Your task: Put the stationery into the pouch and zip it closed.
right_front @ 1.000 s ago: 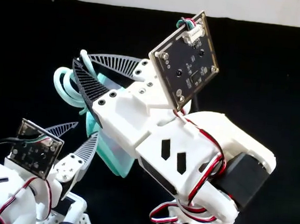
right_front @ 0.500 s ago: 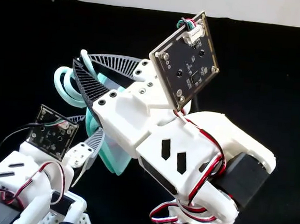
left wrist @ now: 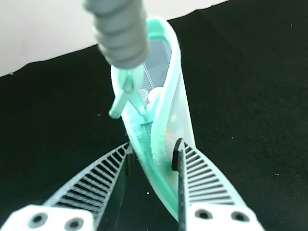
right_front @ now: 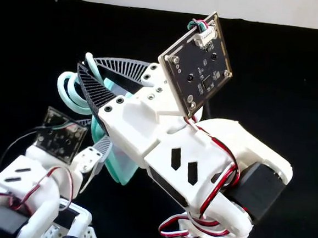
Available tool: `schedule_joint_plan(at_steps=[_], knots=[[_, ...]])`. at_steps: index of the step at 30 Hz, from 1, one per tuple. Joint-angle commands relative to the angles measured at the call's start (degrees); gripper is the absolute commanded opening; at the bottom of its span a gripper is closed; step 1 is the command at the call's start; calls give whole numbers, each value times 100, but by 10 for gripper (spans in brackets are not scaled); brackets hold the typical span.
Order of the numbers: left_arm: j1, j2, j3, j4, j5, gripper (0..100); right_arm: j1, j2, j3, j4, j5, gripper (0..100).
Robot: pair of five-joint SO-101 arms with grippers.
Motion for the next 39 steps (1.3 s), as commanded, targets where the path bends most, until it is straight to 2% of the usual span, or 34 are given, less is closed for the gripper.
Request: schedule_joint_plan(at_steps=[1, 7, 15, 19, 28, 39], knots=[[-13, 110, 242, -316, -26, 152, -22, -22, -127, 31, -26, 5], [-40, 101, 233, -686, -44, 2, -22, -22, -127, 31, -26, 5], [-48, 48, 224, -554, -53, 6, 84, -22, -127, 31, -26, 5], [-48, 48, 224, -229, -62, 6, 734, -22, -127, 31, -26, 5], [-57, 40, 233, -167, -62, 6, 2457, 4, -75, 31, -44, 5], [-57, -154, 233, 35, -62, 6, 3424, 101, -48, 31, -53, 5]])
